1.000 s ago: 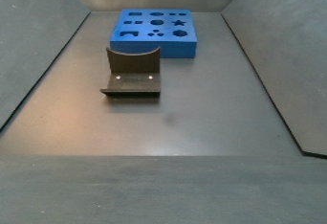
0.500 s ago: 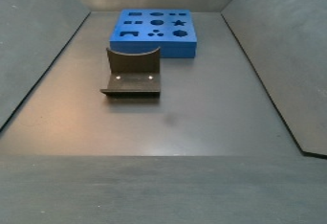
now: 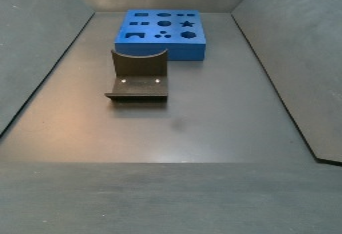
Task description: Insert the rectangle object.
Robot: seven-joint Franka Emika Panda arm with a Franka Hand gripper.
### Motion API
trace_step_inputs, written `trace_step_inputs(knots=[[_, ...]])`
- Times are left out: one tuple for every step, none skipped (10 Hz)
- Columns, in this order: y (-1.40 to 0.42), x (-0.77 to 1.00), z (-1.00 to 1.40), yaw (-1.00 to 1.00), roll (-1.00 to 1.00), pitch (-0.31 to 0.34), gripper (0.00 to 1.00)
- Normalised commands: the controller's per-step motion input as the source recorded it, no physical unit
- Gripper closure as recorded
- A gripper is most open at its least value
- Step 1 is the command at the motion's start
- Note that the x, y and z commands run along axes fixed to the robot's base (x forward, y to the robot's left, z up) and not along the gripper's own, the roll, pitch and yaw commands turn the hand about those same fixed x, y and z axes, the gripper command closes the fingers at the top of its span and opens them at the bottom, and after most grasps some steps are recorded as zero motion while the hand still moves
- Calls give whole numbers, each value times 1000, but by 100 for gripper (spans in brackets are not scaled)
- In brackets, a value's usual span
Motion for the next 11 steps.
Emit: trace_step_inputs(knots=[[-109, 11, -100, -989, 13, -4, 100], [-134, 206, -83, -834, 6, -7, 100], [-169, 409, -83, -654, 10, 0, 100], [-197, 543, -80, -531, 9, 0, 100], [-209, 597, -91, -483, 16, 0, 100], [-217, 620, -94, -463, 16, -1, 100], [-217, 629, -94, -457, 16, -1, 100], [-220, 646, -103, -449, 16, -6, 100], [-223, 686, -111, -420, 16, -13, 100], [-229, 709, -114, -403, 19, -16, 100], [-231, 740, -123, -371, 17, -19, 100]])
